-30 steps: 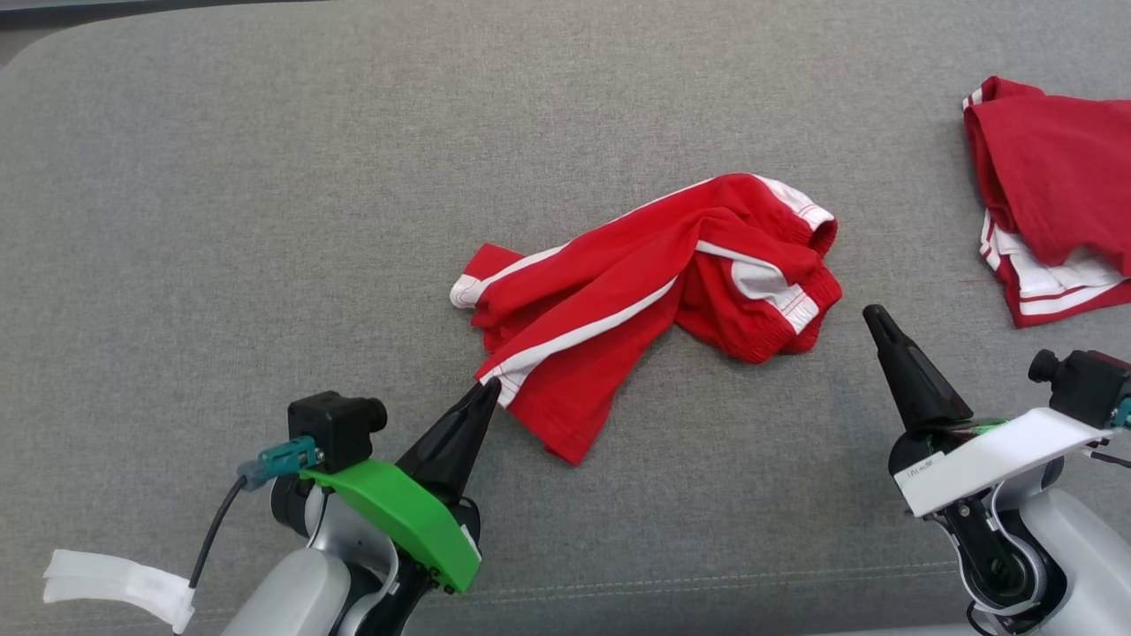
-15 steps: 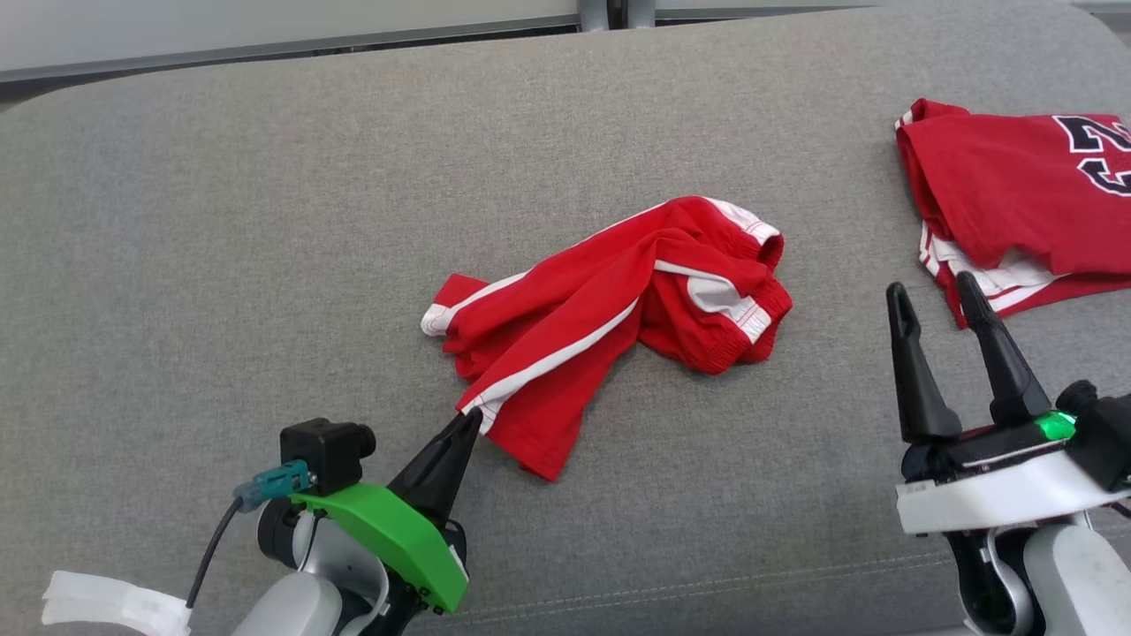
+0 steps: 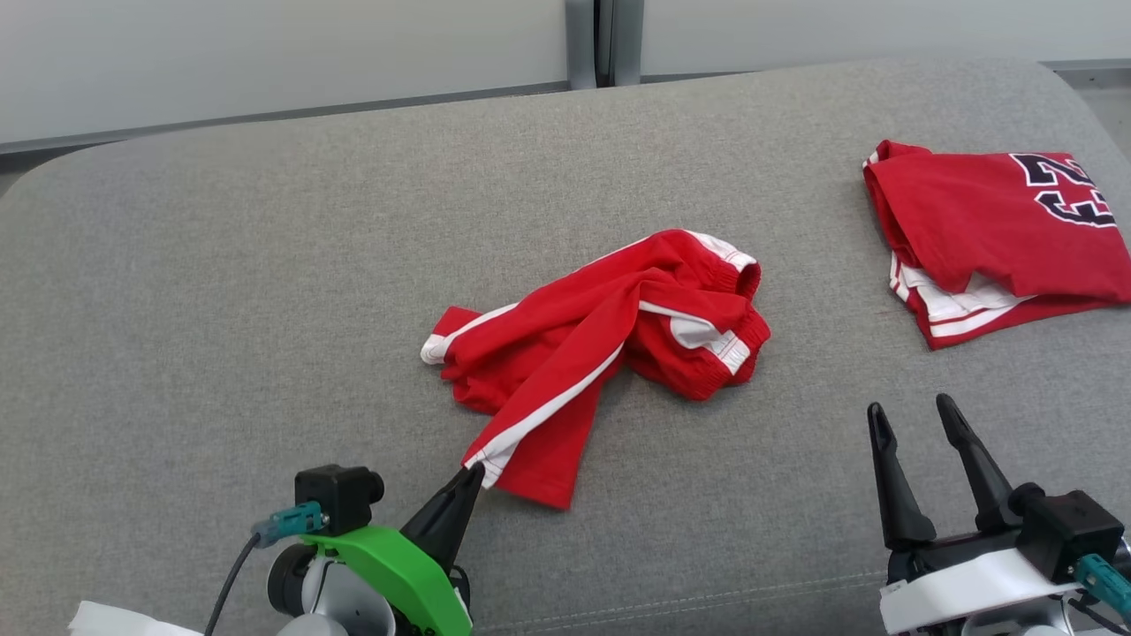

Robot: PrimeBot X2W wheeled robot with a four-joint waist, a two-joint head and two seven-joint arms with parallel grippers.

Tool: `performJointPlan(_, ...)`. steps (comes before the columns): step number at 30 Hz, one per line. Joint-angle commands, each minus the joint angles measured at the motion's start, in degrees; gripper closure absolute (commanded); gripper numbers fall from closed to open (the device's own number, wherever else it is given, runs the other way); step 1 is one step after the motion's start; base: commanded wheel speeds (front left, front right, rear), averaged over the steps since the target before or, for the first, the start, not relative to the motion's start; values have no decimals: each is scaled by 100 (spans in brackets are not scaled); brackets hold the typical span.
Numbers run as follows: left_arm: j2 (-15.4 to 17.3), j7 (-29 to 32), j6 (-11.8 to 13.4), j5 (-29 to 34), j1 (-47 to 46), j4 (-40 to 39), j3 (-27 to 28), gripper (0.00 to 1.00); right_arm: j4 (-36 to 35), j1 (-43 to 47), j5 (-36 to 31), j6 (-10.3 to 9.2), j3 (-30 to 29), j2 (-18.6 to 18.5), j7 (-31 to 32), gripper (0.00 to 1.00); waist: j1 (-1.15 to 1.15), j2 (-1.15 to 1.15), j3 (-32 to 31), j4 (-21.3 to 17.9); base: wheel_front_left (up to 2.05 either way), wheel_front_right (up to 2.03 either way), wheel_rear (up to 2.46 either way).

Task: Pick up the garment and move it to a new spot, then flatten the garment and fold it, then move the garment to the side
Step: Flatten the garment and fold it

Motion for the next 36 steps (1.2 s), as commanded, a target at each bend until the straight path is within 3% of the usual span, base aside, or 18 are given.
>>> performJointPlan(1,-3,-4,18,-67,74,26,-5,100,64,90,-64,-1,39,-17,-7,0,0,0,-134,-8,0,0,0)
performJointPlan(30,-104,-6,-19,-98,59,235,-183,100,342,52,30,-1,275,-58,-7,0,0,0,-333,38,0,0,0)
performJointPlan(36,-104,26,-19,-63,-41,203,-216,100,605,-205,530,-1,625,-229,-7,0,0,0,-188,76,0,0,0)
